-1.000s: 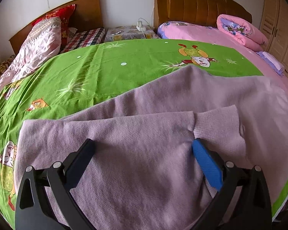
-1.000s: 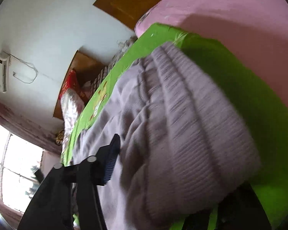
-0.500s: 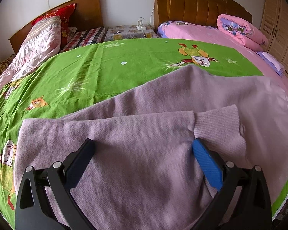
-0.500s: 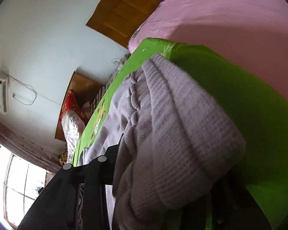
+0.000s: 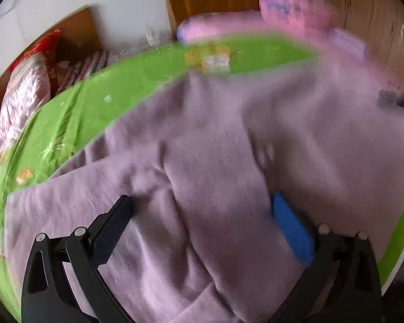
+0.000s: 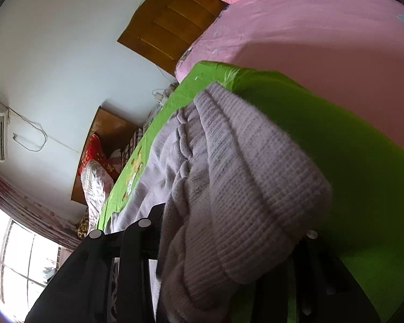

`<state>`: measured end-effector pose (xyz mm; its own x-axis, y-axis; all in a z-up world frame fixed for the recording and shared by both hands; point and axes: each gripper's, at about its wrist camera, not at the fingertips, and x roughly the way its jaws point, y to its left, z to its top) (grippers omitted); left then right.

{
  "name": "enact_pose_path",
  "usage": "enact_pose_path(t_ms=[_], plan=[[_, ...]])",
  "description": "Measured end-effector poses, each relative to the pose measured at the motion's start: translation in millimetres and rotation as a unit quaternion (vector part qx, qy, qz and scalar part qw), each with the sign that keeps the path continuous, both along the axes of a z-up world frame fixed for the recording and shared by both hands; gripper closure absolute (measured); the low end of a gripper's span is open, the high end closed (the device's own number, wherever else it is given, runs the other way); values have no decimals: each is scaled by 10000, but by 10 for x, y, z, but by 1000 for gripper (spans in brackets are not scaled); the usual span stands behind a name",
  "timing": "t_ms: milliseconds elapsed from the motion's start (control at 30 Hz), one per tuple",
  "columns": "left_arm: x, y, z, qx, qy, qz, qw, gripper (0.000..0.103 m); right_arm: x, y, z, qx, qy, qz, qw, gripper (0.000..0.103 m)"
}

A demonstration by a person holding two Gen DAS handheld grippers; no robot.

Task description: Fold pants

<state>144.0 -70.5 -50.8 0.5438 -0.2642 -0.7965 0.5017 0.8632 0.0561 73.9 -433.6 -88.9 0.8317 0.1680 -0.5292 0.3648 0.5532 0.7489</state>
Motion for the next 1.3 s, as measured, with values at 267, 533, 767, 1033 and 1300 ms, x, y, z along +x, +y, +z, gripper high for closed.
enact_pose_path(t_ms=[267,533,767,1033,1300], plan=[[423,-672,728,-420,-8,-598,9973,2,-108,-4,1,-54,-55,-403,9992,69],[1381,-1250,108,145,573,-83,9982,2,-118,-73,-61,262,-150,-296,9991,69],[1253,-1143,350,31,374,-221,9991,2,-126,-102,-69,378,-257,-189,9988,68],[1190,-1127,327,662,235,527,9961,9,-140,-99,-66,397,-276,-154,9987,68],[-590,-1423,672,292,-749,-1812,9802,3,-119,-103,-66,399,-285,-103,9987,68]])
